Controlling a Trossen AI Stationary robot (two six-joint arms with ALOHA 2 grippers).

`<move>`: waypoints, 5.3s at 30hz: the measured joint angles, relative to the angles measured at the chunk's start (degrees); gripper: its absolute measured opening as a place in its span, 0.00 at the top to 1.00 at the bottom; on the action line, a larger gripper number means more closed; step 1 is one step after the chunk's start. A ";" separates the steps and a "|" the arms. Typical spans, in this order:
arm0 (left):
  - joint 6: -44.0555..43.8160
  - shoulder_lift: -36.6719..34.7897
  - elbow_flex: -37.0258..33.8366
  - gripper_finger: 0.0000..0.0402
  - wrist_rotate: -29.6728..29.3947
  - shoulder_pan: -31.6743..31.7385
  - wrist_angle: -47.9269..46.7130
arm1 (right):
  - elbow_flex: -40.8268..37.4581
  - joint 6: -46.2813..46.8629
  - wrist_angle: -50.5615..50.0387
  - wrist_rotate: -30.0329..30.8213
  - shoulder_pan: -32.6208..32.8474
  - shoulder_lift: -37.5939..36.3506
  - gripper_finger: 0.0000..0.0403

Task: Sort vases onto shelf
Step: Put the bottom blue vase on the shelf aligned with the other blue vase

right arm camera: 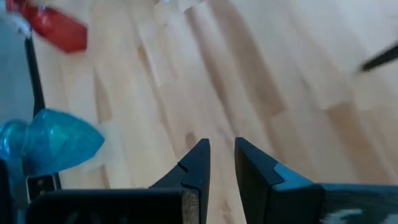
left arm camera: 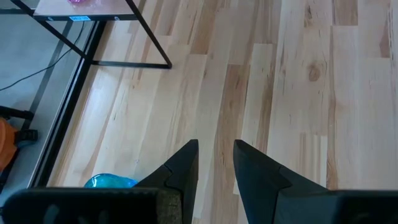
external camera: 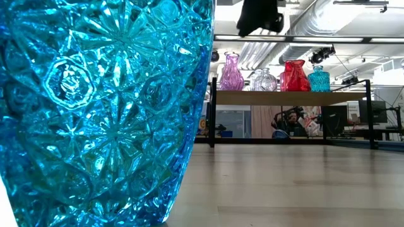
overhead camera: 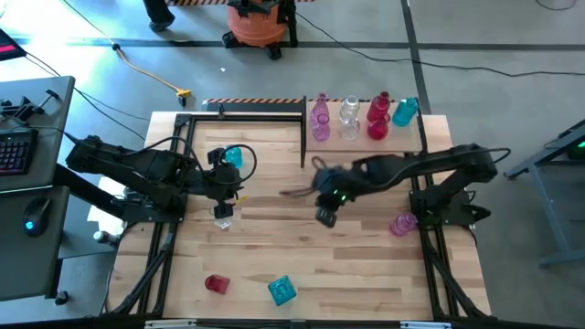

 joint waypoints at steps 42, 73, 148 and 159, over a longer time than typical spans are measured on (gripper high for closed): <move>0.00 0.00 0.00 0.78 0.00 -0.01 -0.02 | -0.04 -3.54 32.68 -4.91 16.37 15.69 0.87; 0.00 0.00 0.00 0.78 0.00 -0.02 -0.02 | -0.02 -2.24 37.92 -7.48 16.61 19.93 0.73; 0.00 0.00 -0.01 0.78 -0.01 -0.01 -0.01 | 5.42 3.96 33.86 -6.44 14.67 25.91 0.86; 0.00 0.00 -0.02 0.78 0.00 -0.01 -0.01 | 5.35 3.99 34.46 -6.53 14.32 26.61 0.86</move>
